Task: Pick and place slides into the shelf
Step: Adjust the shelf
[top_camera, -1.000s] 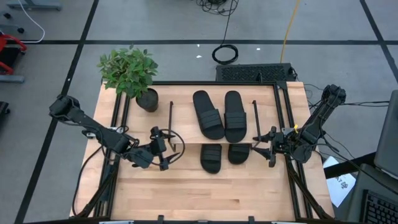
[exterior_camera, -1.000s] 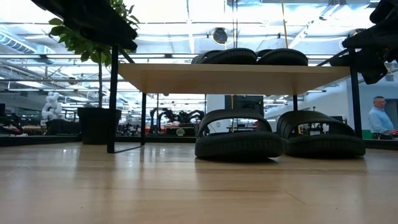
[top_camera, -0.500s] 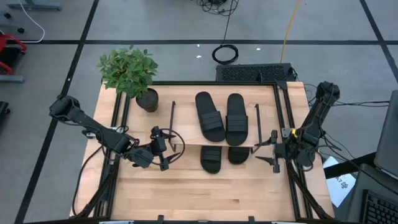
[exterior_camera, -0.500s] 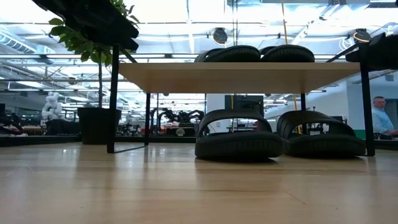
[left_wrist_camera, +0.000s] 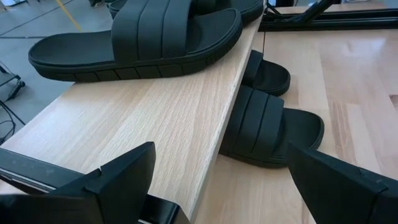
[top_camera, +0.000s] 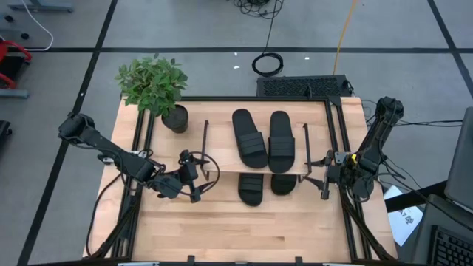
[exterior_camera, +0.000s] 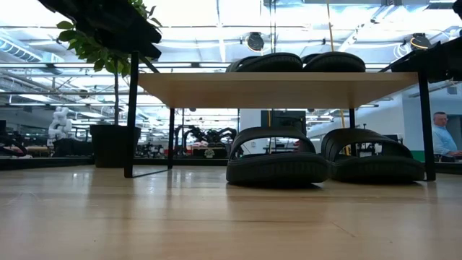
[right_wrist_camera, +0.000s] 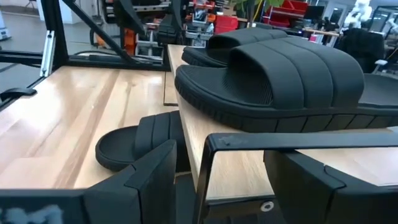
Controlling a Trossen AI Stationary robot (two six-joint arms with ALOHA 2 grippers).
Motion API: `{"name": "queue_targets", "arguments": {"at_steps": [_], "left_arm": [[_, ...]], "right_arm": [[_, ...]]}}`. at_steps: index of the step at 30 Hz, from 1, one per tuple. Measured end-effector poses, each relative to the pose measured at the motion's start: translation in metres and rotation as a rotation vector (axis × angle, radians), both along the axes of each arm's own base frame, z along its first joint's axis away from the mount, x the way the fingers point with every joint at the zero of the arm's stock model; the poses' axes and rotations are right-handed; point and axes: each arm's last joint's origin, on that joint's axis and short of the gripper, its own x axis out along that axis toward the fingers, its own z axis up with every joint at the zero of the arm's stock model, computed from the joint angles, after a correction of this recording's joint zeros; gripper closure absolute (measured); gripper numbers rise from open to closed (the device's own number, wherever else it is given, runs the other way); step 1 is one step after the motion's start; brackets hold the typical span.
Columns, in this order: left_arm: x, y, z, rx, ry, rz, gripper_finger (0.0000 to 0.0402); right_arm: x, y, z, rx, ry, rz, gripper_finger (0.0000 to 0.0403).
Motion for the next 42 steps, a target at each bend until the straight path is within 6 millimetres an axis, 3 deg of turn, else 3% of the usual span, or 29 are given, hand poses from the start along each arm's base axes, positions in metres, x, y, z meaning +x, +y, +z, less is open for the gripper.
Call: {"name": "queue_targets", "arguments": {"at_steps": [11, 23, 32, 42], "left_arm": [[0.000, 0.000, 0.000, 0.007, 0.000, -0.016, 0.0034], [0.001, -0.001, 0.000, 0.006, -0.001, -0.016, 0.0034], [0.000, -0.001, 0.000, 0.006, 0.005, -0.020, 0.0034], [0.000, -0.001, 0.000, -0.005, 0.002, -0.011, 0.0034]], "right_arm": [[0.000, 0.000, 0.002, -0.022, -0.003, -0.003, 0.0172], [-0.001, -0.003, 0.003, 0.008, -0.067, -0.120, 0.0172], [-0.005, 0.006, 0.005, 0.070, -0.003, 0.109, 0.0171], [-0.023, 0.010, 0.010, 0.071, -0.096, 0.105, 0.0171]]}}
